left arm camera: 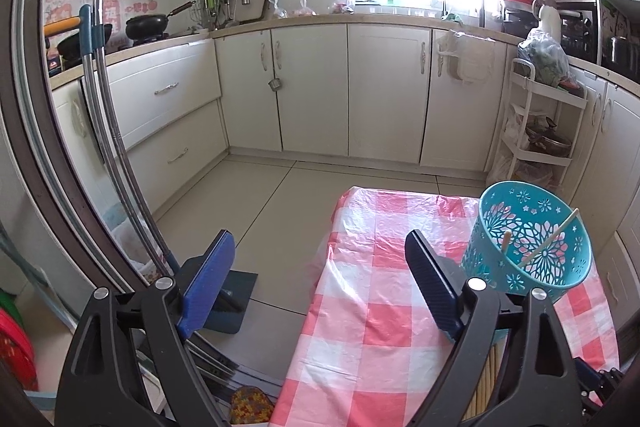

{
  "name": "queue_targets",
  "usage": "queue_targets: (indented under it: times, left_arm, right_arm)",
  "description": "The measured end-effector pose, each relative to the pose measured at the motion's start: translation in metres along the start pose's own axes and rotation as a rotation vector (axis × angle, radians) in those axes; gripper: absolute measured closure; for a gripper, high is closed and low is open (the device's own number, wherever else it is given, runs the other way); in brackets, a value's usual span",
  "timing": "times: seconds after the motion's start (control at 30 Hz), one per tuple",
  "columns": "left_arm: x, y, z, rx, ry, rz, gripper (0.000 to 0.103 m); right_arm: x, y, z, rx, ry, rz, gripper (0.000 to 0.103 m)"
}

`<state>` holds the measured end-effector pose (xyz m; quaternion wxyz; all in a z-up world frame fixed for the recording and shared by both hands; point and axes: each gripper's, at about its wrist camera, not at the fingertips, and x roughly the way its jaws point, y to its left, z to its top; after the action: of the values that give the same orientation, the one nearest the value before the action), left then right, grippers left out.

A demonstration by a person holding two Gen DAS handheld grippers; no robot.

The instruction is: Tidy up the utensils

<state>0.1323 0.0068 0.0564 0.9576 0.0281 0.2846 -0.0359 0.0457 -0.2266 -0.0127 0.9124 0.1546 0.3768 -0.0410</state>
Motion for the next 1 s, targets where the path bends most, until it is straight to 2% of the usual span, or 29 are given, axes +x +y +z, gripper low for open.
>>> queue_targets:
  times: [0.33,0.67,0.8,0.9,1.0]
  left_arm:
    - [0.005,0.018,-0.007,-0.006,0.044,0.000,0.018]
    - [0.013,0.014,-0.012,0.023,0.096,-0.012,0.018]
    - [0.015,0.011,-0.014,0.038,0.114,-0.023,0.018]
    - [0.019,0.003,-0.022,0.064,0.160,-0.052,0.018]
    - [0.031,-0.013,-0.045,0.102,0.273,-0.123,0.018]
  right_arm:
    - [0.039,0.000,-0.024,0.011,0.142,-0.017,0.078]
    - [0.066,0.016,-0.021,-0.059,0.154,-0.066,0.079]
    - [0.069,0.017,-0.019,-0.084,0.156,-0.080,0.087]
    - [0.066,0.019,-0.023,-0.143,0.161,-0.098,0.095]
    - [0.059,0.017,-0.026,-0.173,0.190,-0.086,0.097]
